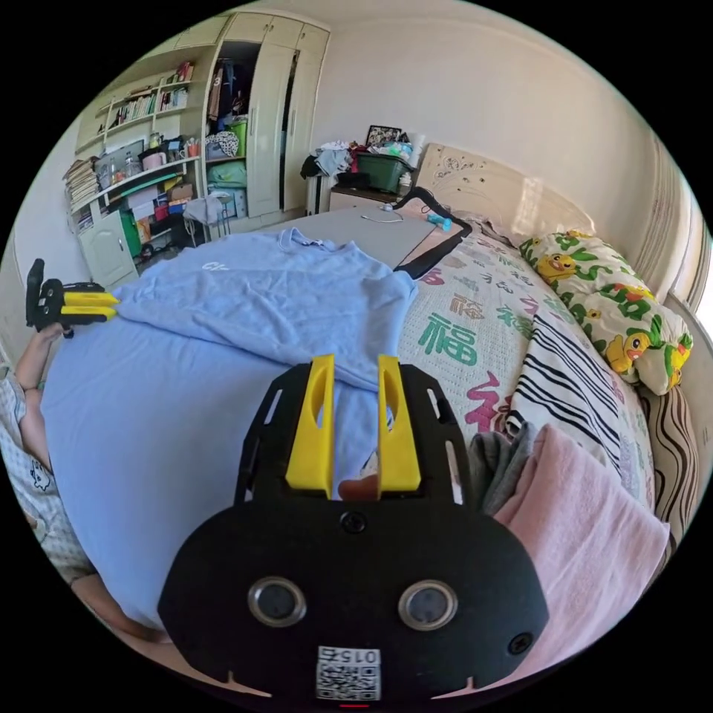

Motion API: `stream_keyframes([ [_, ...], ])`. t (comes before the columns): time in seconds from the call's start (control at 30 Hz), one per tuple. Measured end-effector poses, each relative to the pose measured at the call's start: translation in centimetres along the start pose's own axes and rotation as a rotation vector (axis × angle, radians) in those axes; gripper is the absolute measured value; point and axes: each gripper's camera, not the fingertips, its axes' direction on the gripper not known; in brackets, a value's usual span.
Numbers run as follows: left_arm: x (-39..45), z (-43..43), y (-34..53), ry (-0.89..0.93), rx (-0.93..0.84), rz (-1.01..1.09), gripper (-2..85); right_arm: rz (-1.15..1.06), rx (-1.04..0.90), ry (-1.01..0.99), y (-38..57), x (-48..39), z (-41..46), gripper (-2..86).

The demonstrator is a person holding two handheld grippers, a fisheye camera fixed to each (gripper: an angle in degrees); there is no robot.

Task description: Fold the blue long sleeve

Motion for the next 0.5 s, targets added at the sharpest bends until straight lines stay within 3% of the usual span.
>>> stream_keyframes([
  [0.2, -0.7, -3.0, 2.3, -0.01, 0.116, -0.058, 2.4, -0.046, -0.129, 0.117, -1.2, -2.4, 3.5, 9.3],
  [0.37, -0.2, 1.1, 0.8, 0.136, 0.008, -0.041, 8.2, -0.125, -0.13, 0.182, -1.3, -4.8, 4.3, 6.0],
  [0.5, 0.3, 3.1, 0.3, 0.112, -0.057, -0.037, 4.9, -0.142, -0.132, 0.208, -1.6, -5.5, 4.7, 4.0],
])
